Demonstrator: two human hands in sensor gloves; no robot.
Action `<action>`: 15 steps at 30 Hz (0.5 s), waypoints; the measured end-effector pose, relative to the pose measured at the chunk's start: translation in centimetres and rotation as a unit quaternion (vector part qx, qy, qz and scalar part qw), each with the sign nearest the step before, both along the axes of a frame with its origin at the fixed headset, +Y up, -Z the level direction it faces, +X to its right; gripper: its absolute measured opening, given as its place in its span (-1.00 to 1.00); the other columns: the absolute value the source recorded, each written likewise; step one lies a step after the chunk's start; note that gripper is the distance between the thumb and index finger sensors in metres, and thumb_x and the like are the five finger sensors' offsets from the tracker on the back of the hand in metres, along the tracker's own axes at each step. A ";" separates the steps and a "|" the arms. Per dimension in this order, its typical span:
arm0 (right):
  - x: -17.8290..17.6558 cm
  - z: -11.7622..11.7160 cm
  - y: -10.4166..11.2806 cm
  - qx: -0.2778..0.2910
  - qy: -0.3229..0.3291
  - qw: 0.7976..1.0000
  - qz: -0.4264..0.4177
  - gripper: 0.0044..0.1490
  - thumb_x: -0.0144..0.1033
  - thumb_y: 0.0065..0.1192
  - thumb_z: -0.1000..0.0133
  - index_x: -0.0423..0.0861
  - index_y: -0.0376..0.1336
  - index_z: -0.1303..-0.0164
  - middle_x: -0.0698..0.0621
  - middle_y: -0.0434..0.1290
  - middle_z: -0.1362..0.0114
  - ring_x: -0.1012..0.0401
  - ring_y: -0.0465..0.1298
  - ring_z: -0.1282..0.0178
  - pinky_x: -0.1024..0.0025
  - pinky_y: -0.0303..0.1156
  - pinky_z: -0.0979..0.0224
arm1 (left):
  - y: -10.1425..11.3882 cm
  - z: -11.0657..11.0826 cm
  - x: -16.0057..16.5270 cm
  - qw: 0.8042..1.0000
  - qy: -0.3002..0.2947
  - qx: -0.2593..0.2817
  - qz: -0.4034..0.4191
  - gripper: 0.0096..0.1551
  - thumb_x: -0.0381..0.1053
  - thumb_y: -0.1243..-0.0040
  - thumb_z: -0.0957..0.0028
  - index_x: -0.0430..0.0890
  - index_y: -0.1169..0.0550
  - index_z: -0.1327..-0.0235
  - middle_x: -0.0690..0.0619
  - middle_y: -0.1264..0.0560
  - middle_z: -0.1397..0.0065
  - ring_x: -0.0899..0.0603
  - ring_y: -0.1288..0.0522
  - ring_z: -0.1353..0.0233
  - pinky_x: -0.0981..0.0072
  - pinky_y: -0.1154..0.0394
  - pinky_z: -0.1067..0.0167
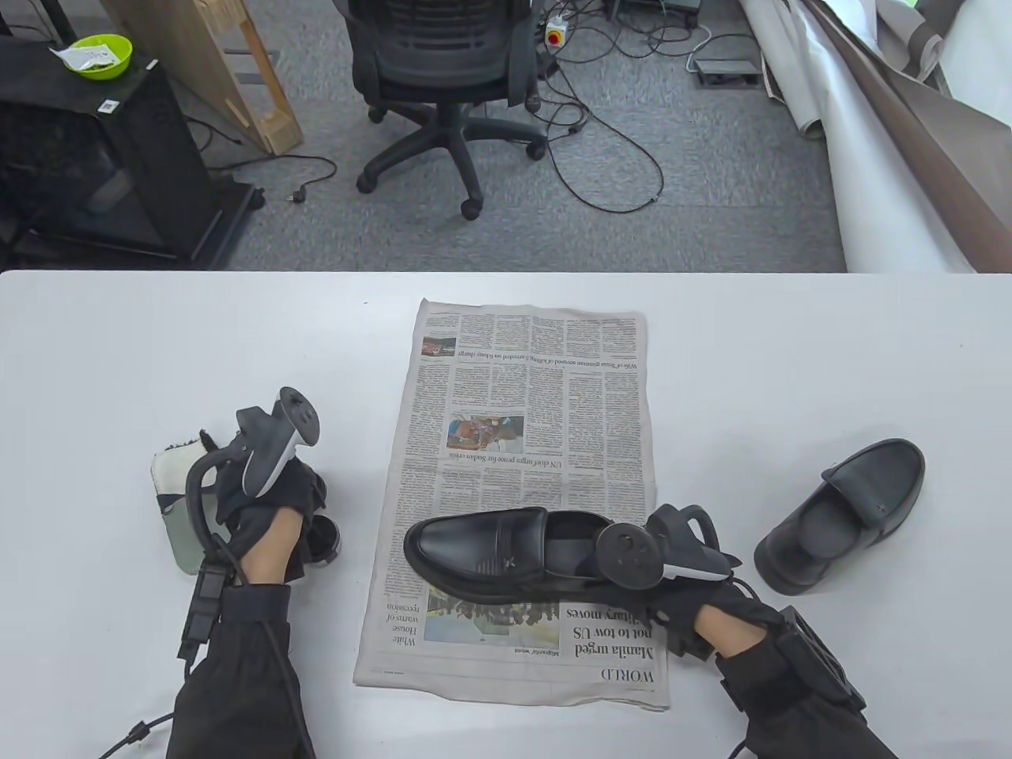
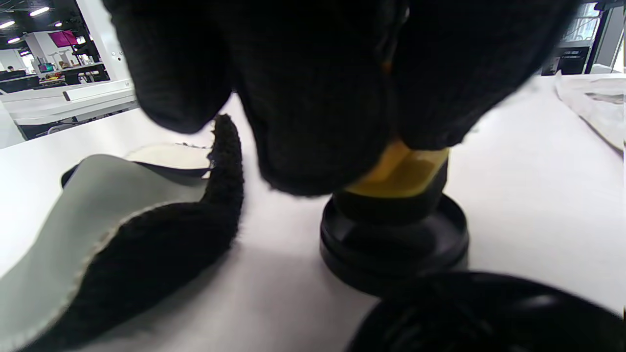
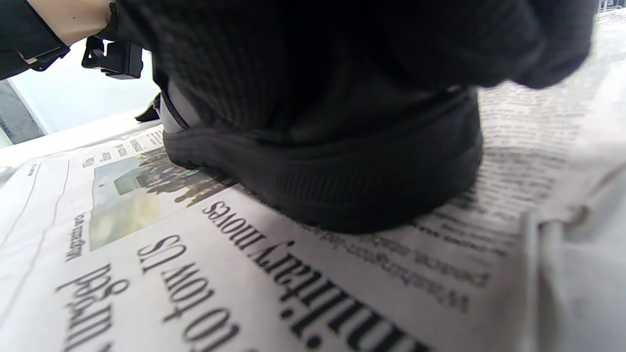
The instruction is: Dip and apply built-in sponge shoe polish on shoes
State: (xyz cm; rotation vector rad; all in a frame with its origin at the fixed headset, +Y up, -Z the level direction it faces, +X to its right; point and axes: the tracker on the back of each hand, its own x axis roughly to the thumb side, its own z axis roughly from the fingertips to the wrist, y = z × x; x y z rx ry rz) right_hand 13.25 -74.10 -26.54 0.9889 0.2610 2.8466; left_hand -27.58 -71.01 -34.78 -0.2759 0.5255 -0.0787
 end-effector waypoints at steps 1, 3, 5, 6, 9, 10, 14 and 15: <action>0.0 0.0 0.0 0.000 0.000 1.000 0.000 -0.52 0.02 0.43 0.15 0.20 0.50 0.02 0.11 0.49 -0.10 0.13 0.56 0.34 0.09 0.54 -0.14 | -0.1 -0.1 0.0 1.000 0.001 -0.005 -0.001 -0.43 0.17 -0.58 0.15 -0.02 -0.62 -0.07 -0.02 -0.75 0.04 0.17 -0.79 0.32 0.15 -0.68 -0.07; 0.0 0.0 0.0 0.000 0.000 1.000 0.000 -0.52 0.02 0.43 0.15 0.20 0.50 0.02 0.11 0.50 -0.10 0.14 0.56 0.34 0.09 0.54 -0.14 | -0.3 -0.3 -0.1 1.000 0.000 -0.015 -0.005 -0.43 0.17 -0.57 0.14 -0.02 -0.62 -0.08 -0.02 -0.75 0.03 0.17 -0.79 0.32 0.15 -0.68 -0.07; 0.0 0.0 0.0 0.000 -0.001 1.000 0.000 -0.52 0.02 0.43 0.15 0.20 0.50 0.02 0.11 0.50 -0.10 0.14 0.56 0.34 0.10 0.54 -0.14 | -0.5 -0.4 -0.1 1.000 0.002 -0.019 -0.007 -0.43 0.17 -0.57 0.14 -0.02 -0.62 -0.07 -0.02 -0.76 0.04 0.17 -0.79 0.32 0.15 -0.68 -0.07; 0.0 0.0 0.0 0.000 -0.001 1.000 0.000 -0.52 0.02 0.43 0.15 0.20 0.50 0.02 0.11 0.50 -0.10 0.14 0.56 0.34 0.09 0.54 -0.14 | -0.7 -0.5 -0.1 1.000 0.006 -0.020 -0.011 -0.43 0.16 -0.57 0.14 -0.02 -0.62 -0.07 -0.03 -0.75 0.03 0.17 -0.79 0.32 0.15 -0.68 -0.07; 0.0 0.0 0.0 0.000 -0.001 1.000 0.001 -0.52 0.02 0.43 0.15 0.20 0.50 0.02 0.11 0.50 -0.10 0.13 0.56 0.34 0.09 0.54 -0.14 | -1.1 -0.6 -0.1 1.000 0.005 -0.022 -0.006 -0.43 0.17 -0.57 0.14 -0.03 -0.62 -0.07 -0.02 -0.76 0.04 0.17 -0.79 0.33 0.15 -0.68 -0.06; 0.0 0.0 0.0 0.001 -0.002 1.000 0.001 -0.52 0.02 0.43 0.15 0.20 0.50 0.02 0.11 0.50 -0.10 0.14 0.56 0.34 0.09 0.54 -0.14 | -1.1 -0.6 -0.1 1.000 0.003 -0.025 -0.011 -0.43 0.17 -0.56 0.14 -0.02 -0.63 -0.07 -0.02 -0.76 0.04 0.18 -0.79 0.33 0.15 -0.68 -0.06; 0.0 0.0 0.0 0.001 -0.002 1.000 0.001 -0.52 0.02 0.43 0.15 0.20 0.50 0.02 0.11 0.50 -0.10 0.14 0.56 0.34 0.09 0.54 -0.14 | -1.3 -0.8 -0.1 1.000 0.003 -0.021 -0.010 -0.43 0.19 -0.56 0.14 -0.02 -0.63 -0.07 -0.01 -0.76 0.05 0.18 -0.79 0.33 0.16 -0.68 -0.06; 0.0 0.0 0.0 0.001 -0.002 1.000 0.001 -0.52 0.02 0.43 0.15 0.20 0.50 0.02 0.11 0.50 -0.10 0.14 0.56 0.34 0.10 0.54 -0.14 | -1.4 -0.8 -0.2 1.000 0.003 -0.023 -0.010 -0.43 0.19 -0.56 0.14 -0.02 -0.63 -0.07 -0.01 -0.76 0.05 0.17 -0.79 0.33 0.15 -0.68 -0.06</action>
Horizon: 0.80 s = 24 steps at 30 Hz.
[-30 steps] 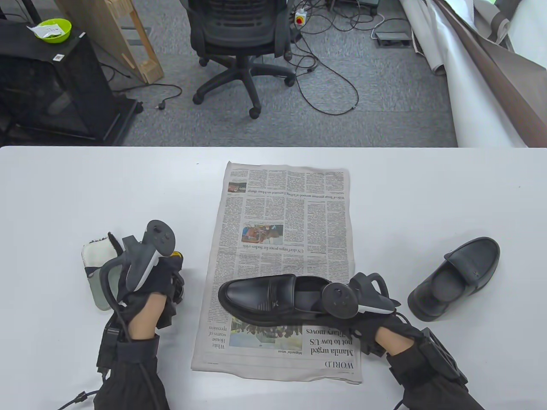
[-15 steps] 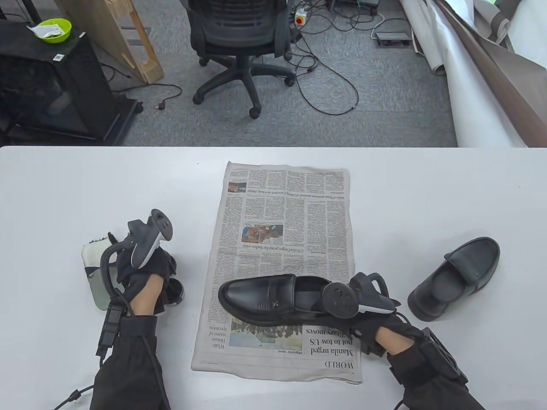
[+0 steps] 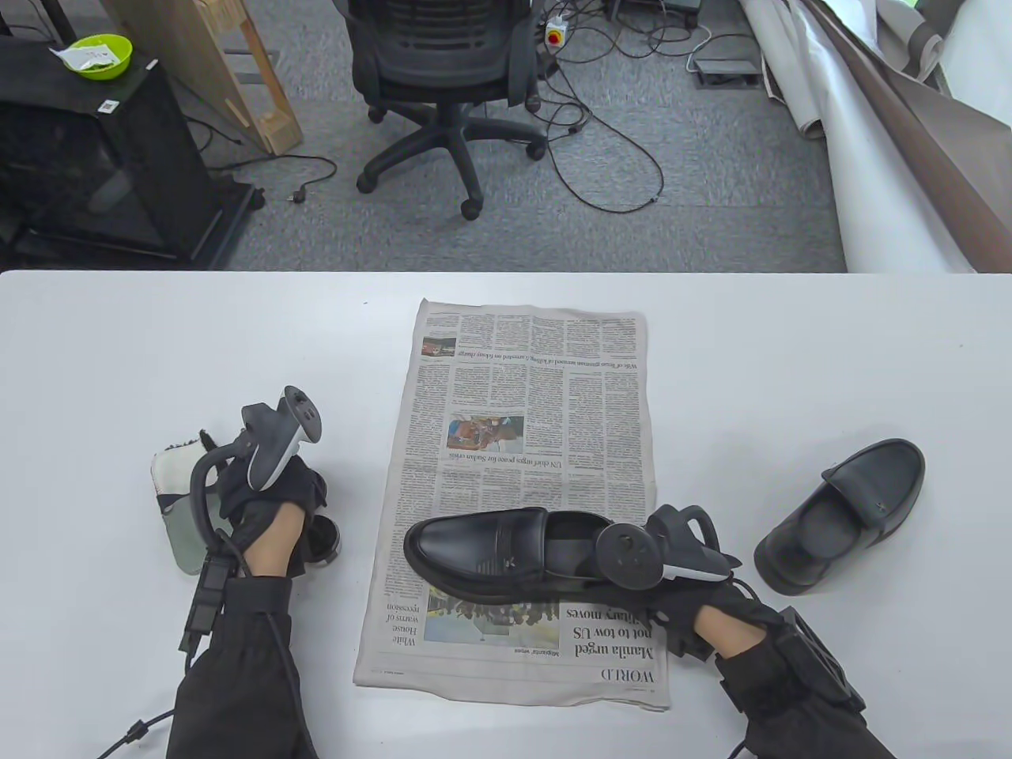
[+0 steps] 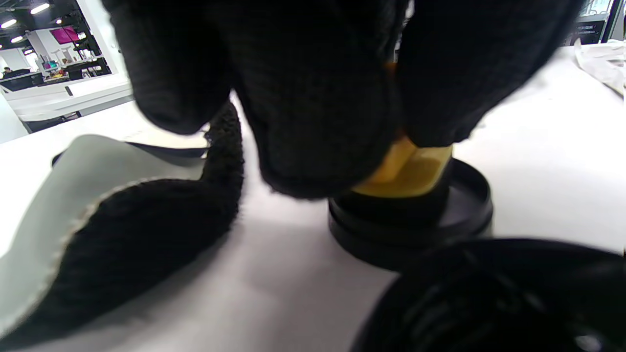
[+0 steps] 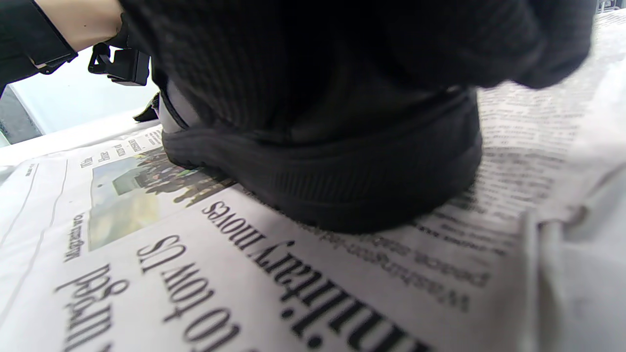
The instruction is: Dip and apply built-in sponge shoe polish on shoes
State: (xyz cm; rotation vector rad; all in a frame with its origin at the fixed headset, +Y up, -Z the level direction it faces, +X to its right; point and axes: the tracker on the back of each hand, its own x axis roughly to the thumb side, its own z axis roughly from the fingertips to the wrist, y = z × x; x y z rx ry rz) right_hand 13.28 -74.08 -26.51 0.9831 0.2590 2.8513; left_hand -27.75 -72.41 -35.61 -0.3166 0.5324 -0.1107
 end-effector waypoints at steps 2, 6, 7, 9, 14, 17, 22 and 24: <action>0.0 0.0 0.0 0.000 0.000 1.000 0.000 -0.52 0.02 0.43 0.15 0.20 0.50 0.02 0.11 0.50 -0.10 0.13 0.56 0.34 0.09 0.54 -0.14 | 0.1 0.0 0.1 1.000 -0.002 -0.001 0.002 -0.43 0.19 -0.56 0.14 -0.03 -0.63 -0.07 -0.01 -0.76 0.05 0.17 -0.79 0.33 0.15 -0.68 -0.07; 0.0 0.0 0.0 0.000 0.000 1.000 0.000 -0.52 0.02 0.43 0.15 0.20 0.50 0.02 0.11 0.50 -0.10 0.13 0.56 0.34 0.09 0.54 -0.14 | -0.1 0.0 0.2 1.000 -0.004 -0.002 0.001 -0.42 0.20 -0.55 0.14 -0.02 -0.63 -0.07 -0.01 -0.76 0.05 0.17 -0.79 0.33 0.15 -0.68 -0.07; 0.0 0.0 0.0 0.000 0.000 1.000 0.000 -0.52 0.02 0.43 0.15 0.20 0.50 0.02 0.11 0.50 -0.10 0.14 0.56 0.34 0.09 0.54 -0.14 | -0.2 -0.1 0.2 1.000 -0.002 -0.002 0.002 -0.43 0.20 -0.55 0.14 -0.03 -0.63 -0.07 -0.02 -0.76 0.05 0.17 -0.79 0.33 0.15 -0.68 -0.06; 0.0 0.0 0.0 0.000 0.000 1.000 0.000 -0.52 0.02 0.43 0.15 0.20 0.50 0.02 0.11 0.50 -0.10 0.14 0.56 0.34 0.09 0.54 -0.14 | -0.4 -0.1 0.1 1.000 0.000 -0.008 0.000 -0.42 0.21 -0.54 0.13 -0.03 -0.63 -0.07 -0.02 -0.76 0.05 0.17 -0.79 0.33 0.15 -0.68 -0.07; 0.0 0.0 0.0 0.001 -0.001 1.000 0.000 -0.52 0.02 0.43 0.16 0.20 0.50 0.02 0.11 0.50 -0.10 0.14 0.56 0.34 0.09 0.54 -0.14 | 0.0 0.3 0.1 1.000 0.007 -0.013 0.008 -0.28 0.28 -0.52 0.16 -0.05 -0.59 -0.18 -0.03 -0.74 -0.01 0.15 -0.79 0.29 0.12 -0.66 -0.09; 0.0 0.0 0.0 0.002 -0.001 1.000 0.000 -0.52 0.02 0.43 0.15 0.21 0.50 0.02 0.11 0.50 -0.10 0.14 0.56 0.34 0.09 0.54 -0.14 | 2.0 1.2 0.7 1.000 0.001 0.019 0.005 -0.22 0.30 -0.52 0.19 -0.07 -0.57 -0.21 -0.04 -0.73 -0.02 0.14 -0.79 0.29 0.11 -0.65 -0.10; 0.0 0.1 0.1 0.008 0.000 1.000 0.003 -0.52 0.02 0.43 0.15 0.22 0.49 0.01 0.11 0.50 -0.11 0.13 0.57 0.34 0.08 0.54 -0.14 | 5.3 3.4 2.2 0.997 -0.020 0.065 -0.020 -0.20 0.31 -0.49 0.16 -0.08 -0.54 -0.26 -0.05 -0.72 -0.06 0.12 -0.78 0.26 0.10 -0.65 -0.11; 0.0 0.2 0.1 0.012 0.000 1.000 0.002 -0.52 0.01 0.43 0.14 0.22 0.50 0.01 0.11 0.50 -0.11 0.13 0.57 0.34 0.08 0.55 -0.14 | 6.4 4.5 3.0 0.996 -0.034 0.085 -0.015 -0.21 0.31 -0.46 0.14 -0.07 -0.53 -0.27 -0.06 -0.71 -0.08 0.11 -0.78 0.24 0.09 -0.64 -0.12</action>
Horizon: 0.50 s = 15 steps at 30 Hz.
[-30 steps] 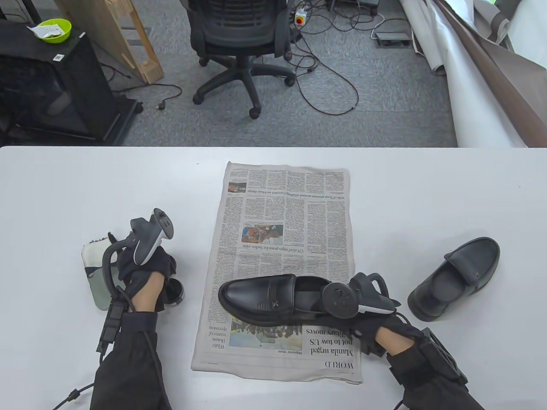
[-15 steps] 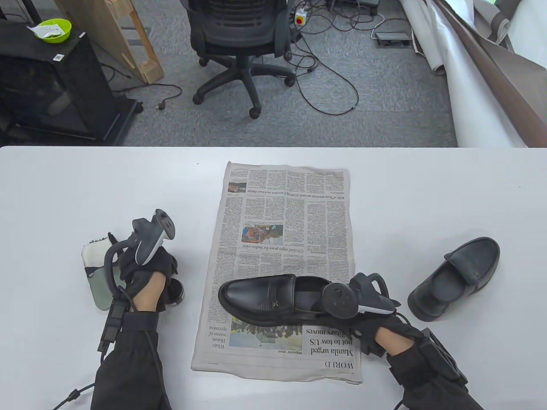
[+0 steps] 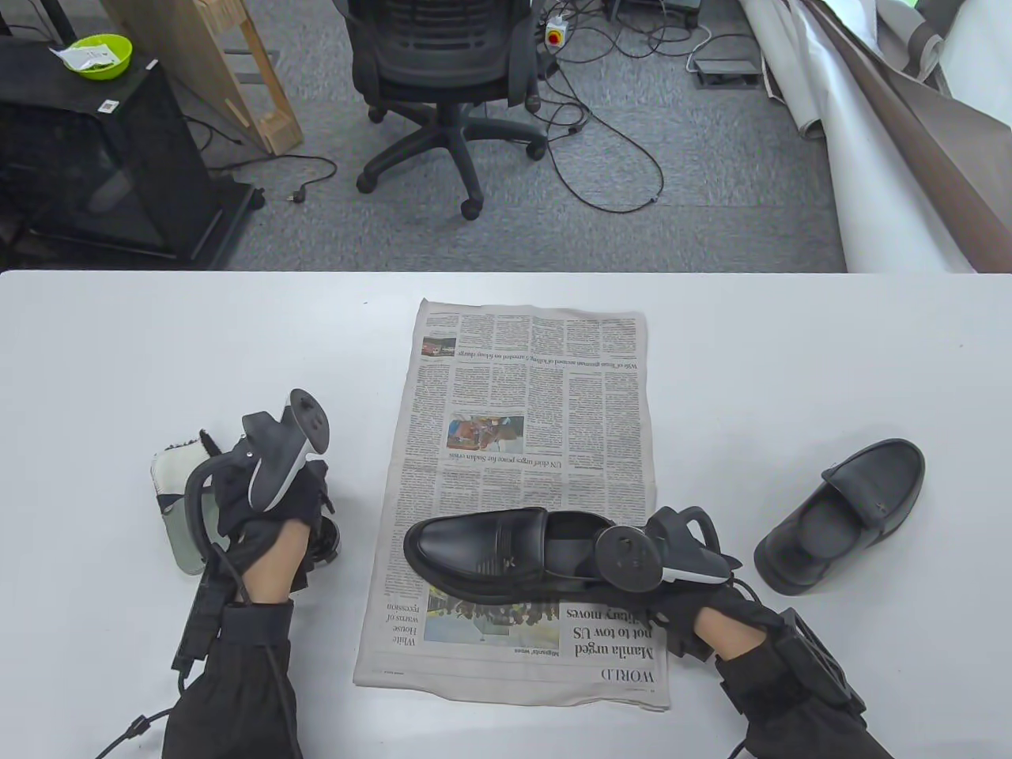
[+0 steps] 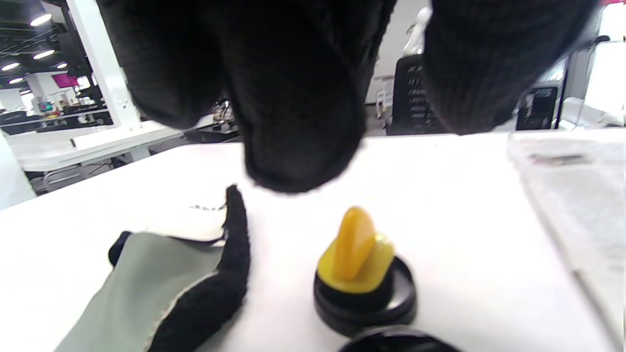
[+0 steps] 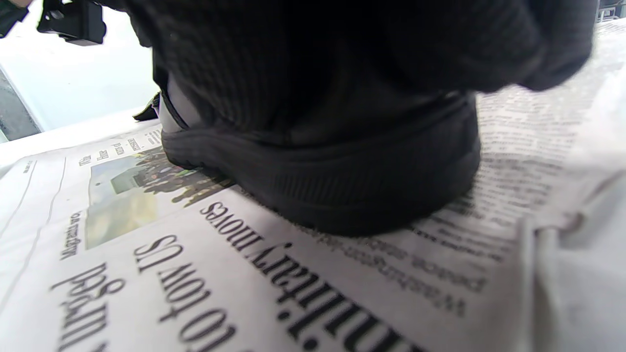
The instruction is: Dip and apply built-in sponge shoe polish on shoes
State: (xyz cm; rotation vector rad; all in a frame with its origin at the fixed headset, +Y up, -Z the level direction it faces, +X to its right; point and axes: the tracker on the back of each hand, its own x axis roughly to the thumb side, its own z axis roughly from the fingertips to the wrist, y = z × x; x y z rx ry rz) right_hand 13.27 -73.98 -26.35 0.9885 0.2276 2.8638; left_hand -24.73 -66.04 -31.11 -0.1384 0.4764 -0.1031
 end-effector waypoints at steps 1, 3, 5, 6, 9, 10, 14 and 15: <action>0.0 0.0 0.0 0.001 -0.001 1.000 0.001 -0.52 0.02 0.42 0.14 0.21 0.50 0.01 0.11 0.50 -0.12 0.13 0.57 0.34 0.08 0.55 -0.15 | 0.6 0.8 0.6 1.000 -0.012 0.016 0.001 -0.20 0.32 -0.45 0.14 -0.07 -0.52 -0.28 -0.06 -0.70 -0.10 0.11 -0.78 0.22 0.08 -0.64 -0.13; 0.0 0.1 0.1 0.010 0.004 1.000 0.001 -0.52 0.01 0.42 0.14 0.21 0.50 0.01 0.12 0.51 -0.11 0.13 0.58 0.34 0.08 0.55 -0.15 | 1.3 2.1 1.6 0.999 -0.031 0.042 0.005 -0.20 0.32 -0.43 0.12 -0.05 -0.49 -0.31 -0.07 -0.67 -0.17 0.07 -0.77 0.14 0.04 -0.61 -0.18; 0.1 0.3 0.2 0.018 0.008 1.000 -0.010 -0.52 0.00 0.42 0.15 0.18 0.52 0.02 0.12 0.53 -0.09 0.12 0.60 0.34 0.08 0.56 -0.15 | 1.7 3.7 3.0 0.995 -0.070 0.065 0.021 -0.19 0.33 -0.39 0.10 -0.02 -0.45 -0.35 -0.08 -0.60 -0.28 0.01 -0.75 0.00 -0.01 -0.56 -0.26; 0.1 0.4 0.4 0.026 0.010 1.000 -0.012 -0.52 0.00 0.42 0.15 0.18 0.52 0.02 0.13 0.54 -0.08 0.11 0.61 0.35 0.08 0.56 -0.14 | 1.7 4.2 3.4 0.994 -0.082 0.072 0.026 -0.19 0.33 -0.38 0.08 -0.01 -0.43 -0.38 -0.09 -0.57 -0.34 -0.02 -0.73 -0.07 -0.04 -0.53 -0.30; 0.7 0.6 2.0 0.066 0.002 0.998 -0.021 -0.52 -0.01 0.44 0.17 0.16 0.54 0.05 0.13 0.55 -0.05 0.11 0.62 0.36 0.09 0.57 -0.15 | 1.4 6.1 4.7 0.985 -0.133 0.104 0.044 -0.22 0.33 -0.34 0.06 0.02 -0.44 -0.38 -0.08 -0.53 -0.40 -0.06 -0.69 -0.19 -0.09 -0.49 -0.36; 1.2 0.6 2.8 0.077 -0.009 0.997 -0.029 -0.52 0.00 0.44 0.17 0.15 0.55 0.07 0.12 0.56 -0.03 0.11 0.62 0.36 0.09 0.58 -0.15 | 1.2 6.4 5.0 0.981 -0.153 0.110 0.048 -0.27 0.32 -0.33 0.04 0.03 -0.47 -0.35 -0.07 -0.57 -0.37 -0.05 -0.70 -0.18 -0.08 -0.50 -0.36; 4.3 -0.3 5.2 0.120 -0.077 0.987 -0.072 -0.52 0.01 0.43 0.17 0.14 0.56 0.08 0.12 0.58 0.01 0.11 0.64 0.37 0.10 0.59 -0.15 | -0.4 6.3 5.3 0.975 -0.193 0.092 0.060 -0.31 0.31 -0.31 0.03 0.05 -0.48 -0.33 -0.05 -0.57 -0.37 -0.05 -0.71 -0.20 -0.08 -0.50 -0.37; 5.3 -0.6 5.9 0.135 -0.102 0.982 -0.084 -0.52 0.01 0.43 0.17 0.13 0.56 0.08 0.12 0.58 0.02 0.11 0.64 0.38 0.10 0.60 -0.14 | -0.8 6.3 5.3 0.976 -0.192 0.089 0.055 -0.30 0.31 -0.31 0.03 0.04 -0.48 -0.33 -0.06 -0.56 -0.38 -0.06 -0.70 -0.21 -0.09 -0.50 -0.37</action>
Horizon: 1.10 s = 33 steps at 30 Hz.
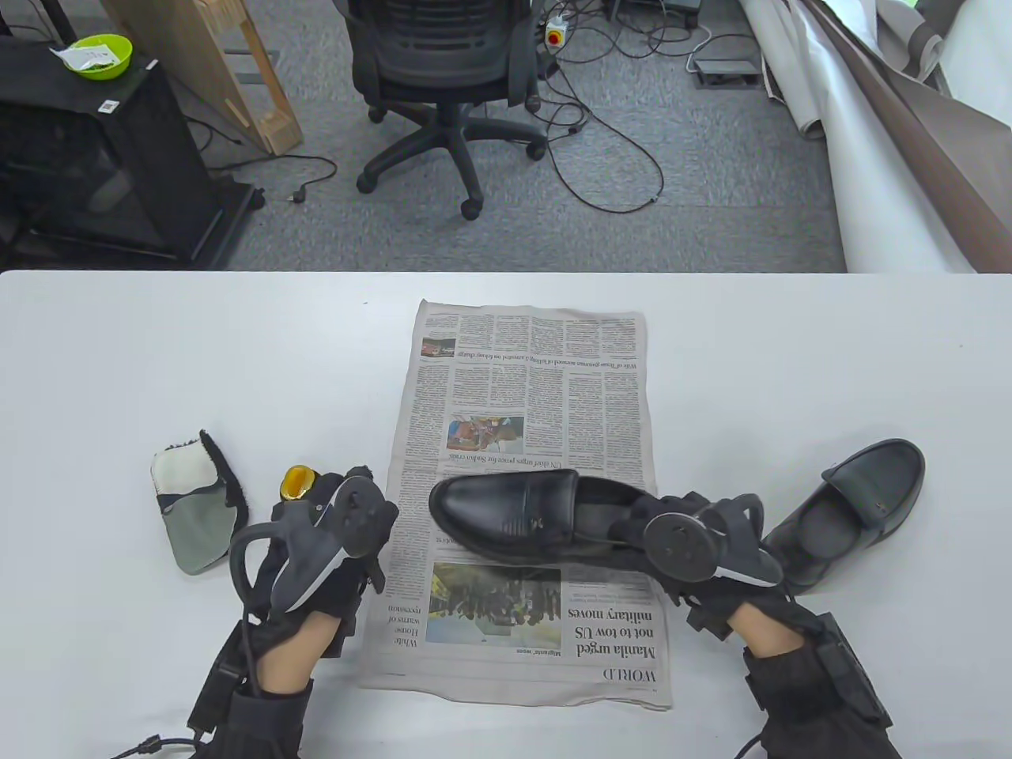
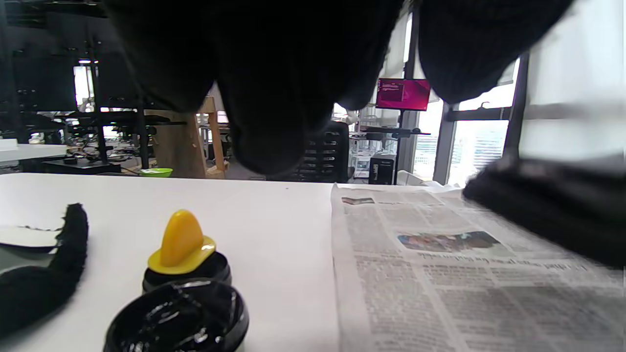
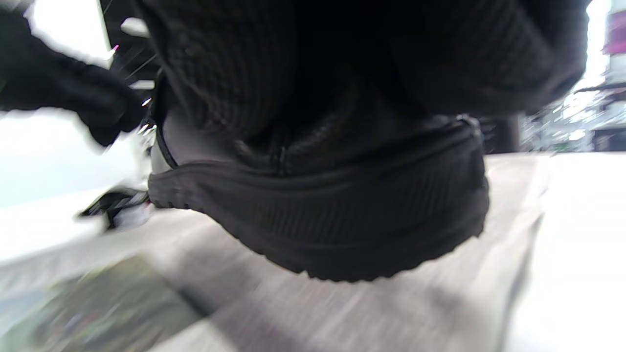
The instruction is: Dip and apply built-in sponge shoe polish on shoes
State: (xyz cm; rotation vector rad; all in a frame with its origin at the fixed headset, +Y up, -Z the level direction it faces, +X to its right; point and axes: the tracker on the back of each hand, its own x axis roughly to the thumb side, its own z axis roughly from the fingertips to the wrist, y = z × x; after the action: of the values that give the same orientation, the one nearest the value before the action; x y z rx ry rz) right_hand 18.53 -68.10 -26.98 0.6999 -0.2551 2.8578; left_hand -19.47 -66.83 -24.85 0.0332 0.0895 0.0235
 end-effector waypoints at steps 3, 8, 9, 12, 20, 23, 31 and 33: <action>2.4 -1.3 1.5 0.028 -0.078 0.996 -0.014 -0.51 0.03 0.42 0.16 0.13 0.57 0.07 0.12 0.60 0.03 0.13 0.67 0.39 0.13 0.63 -0.12 | -0.5 -0.1 0.1 1.000 -0.013 0.011 -0.004 -0.29 0.32 -0.30 0.04 0.05 -0.47 -0.34 -0.06 -0.53 -0.42 -0.07 -0.68 -0.26 -0.10 -0.48 -0.40; 5.0 -4.6 2.9 0.034 -0.222 0.974 0.013 -0.49 0.04 0.36 0.13 0.12 0.56 0.03 0.13 0.63 -0.02 0.15 0.72 0.38 0.17 0.67 -0.15 | -0.6 -0.1 0.6 1.000 -0.025 0.014 -0.003 -0.29 0.32 -0.28 0.04 0.06 -0.45 -0.35 -0.07 -0.49 -0.46 -0.09 -0.64 -0.31 -0.12 -0.45 -0.42; 5.4 -5.6 3.0 0.029 -0.256 0.966 0.035 -0.49 0.04 0.35 0.12 0.12 0.56 0.03 0.13 0.63 -0.04 0.16 0.73 0.38 0.18 0.67 -0.15 | -0.7 -0.1 0.7 0.999 -0.029 0.010 -0.007 -0.29 0.32 -0.28 0.03 0.06 -0.45 -0.36 -0.07 -0.48 -0.47 -0.10 -0.63 -0.33 -0.13 -0.44 -0.42; 6.1 -7.9 2.6 0.002 -0.337 0.939 0.062 -0.48 0.03 0.31 0.10 0.12 0.56 0.02 0.11 0.63 -0.09 0.16 0.75 0.35 0.18 0.68 -0.16 | -1.0 -0.2 1.1 0.999 -0.036 0.005 -0.015 -0.28 0.32 -0.28 0.03 0.06 -0.45 -0.36 -0.08 -0.47 -0.49 -0.12 -0.62 -0.35 -0.14 -0.43 -0.43; 7.2 -12.2 0.2 -0.059 -0.457 0.885 0.061 -0.48 0.02 0.26 0.08 0.10 0.56 0.01 0.05 0.62 -0.19 0.14 0.78 0.31 0.18 0.68 -0.19 | -1.9 -0.3 2.0 0.998 -0.056 -0.021 -0.028 -0.28 0.32 -0.27 0.03 0.06 -0.45 -0.36 -0.05 -0.48 -0.48 -0.13 -0.60 -0.37 -0.16 -0.42 -0.43; 7.1 -13.3 -0.8 -0.068 -0.485 0.867 0.086 -0.47 0.02 0.24 0.07 0.09 0.55 0.00 0.04 0.63 -0.18 0.13 0.80 0.28 0.17 0.68 -0.20 | -2.2 -0.3 2.0 0.998 -0.058 -0.023 -0.031 -0.29 0.32 -0.27 0.03 0.07 -0.46 -0.35 -0.04 -0.49 -0.48 -0.14 -0.60 -0.38 -0.16 -0.42 -0.44; 7.7 -14.1 -3.6 -0.102 -0.520 0.842 0.104 -0.46 -0.06 0.20 0.03 -0.01 0.53 -0.04 -0.07 0.62 -0.20 0.06 0.82 0.24 0.07 0.66 -0.22 | -2.3 -0.3 2.1 0.997 -0.063 -0.034 -0.034 -0.31 0.32 -0.27 0.03 0.07 -0.48 -0.34 -0.03 -0.50 -0.47 -0.14 -0.60 -0.38 -0.16 -0.42 -0.44; 7.8 -14.0 -3.9 -0.118 -0.525 0.839 0.084 -0.43 -0.06 0.20 0.02 -0.03 0.50 -0.10 -0.13 0.58 -0.24 0.03 0.81 0.18 0.05 0.63 -0.25 | -2.6 -0.4 2.3 0.996 -0.067 -0.040 -0.040 -0.33 0.32 -0.27 0.02 0.08 -0.49 -0.32 -0.02 -0.51 -0.47 -0.14 -0.60 -0.38 -0.16 -0.42 -0.43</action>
State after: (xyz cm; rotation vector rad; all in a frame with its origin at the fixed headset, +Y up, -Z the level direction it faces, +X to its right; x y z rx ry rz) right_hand 26.29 -72.04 -40.95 -0.9913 0.0376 3.0211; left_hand -17.20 -69.46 -25.26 -0.0458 -0.0454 -0.0577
